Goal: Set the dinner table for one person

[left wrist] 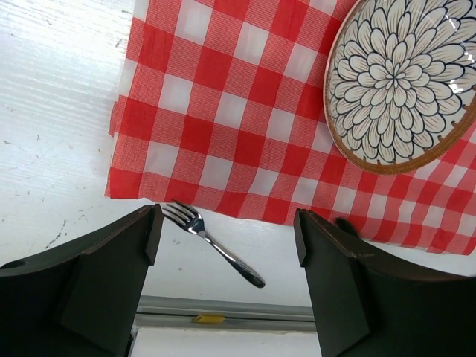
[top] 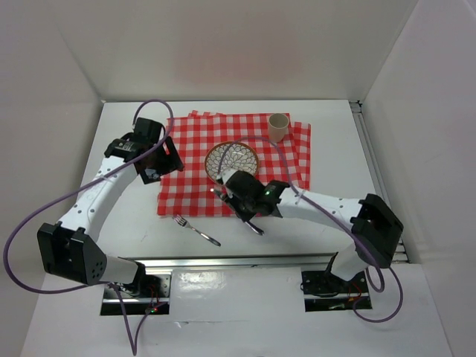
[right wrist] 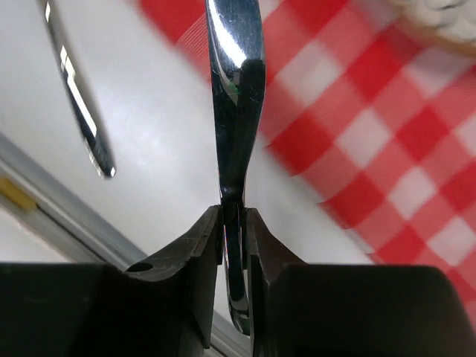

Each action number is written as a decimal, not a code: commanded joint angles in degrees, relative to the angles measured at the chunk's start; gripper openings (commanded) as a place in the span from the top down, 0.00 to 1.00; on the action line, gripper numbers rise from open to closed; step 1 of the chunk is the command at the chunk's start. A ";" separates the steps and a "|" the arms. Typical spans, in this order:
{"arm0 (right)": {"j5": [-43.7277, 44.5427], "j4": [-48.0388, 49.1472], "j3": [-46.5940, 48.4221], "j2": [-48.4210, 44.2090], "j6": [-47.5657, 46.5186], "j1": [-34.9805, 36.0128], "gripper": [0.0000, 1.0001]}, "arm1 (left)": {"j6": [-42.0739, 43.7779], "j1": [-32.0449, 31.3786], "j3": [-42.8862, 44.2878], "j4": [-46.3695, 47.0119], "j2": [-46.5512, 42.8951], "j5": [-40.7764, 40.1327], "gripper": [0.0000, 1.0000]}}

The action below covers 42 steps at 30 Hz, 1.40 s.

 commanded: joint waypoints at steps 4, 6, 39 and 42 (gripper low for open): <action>-2.13 -3.17 7.40 -5.23 6.24 -13.18 1.00 | -2.19 0.03 -2.27 -0.07 -1.06 -0.49 0.12; -4.23 -3.17 7.40 -5.23 7.56 -17.57 1.00 | -3.68 -1.81 -4.73 -0.07 -1.07 -0.48 0.12; -1.69 0.87 12.85 13.31 17.32 -36.75 0.53 | -29.61 -20.71 -20.12 7.84 8.68 6.99 0.22; -0.46 0.87 12.85 13.31 16.80 -36.75 0.48 | -30.23 -21.77 -19.42 7.84 9.39 6.38 0.22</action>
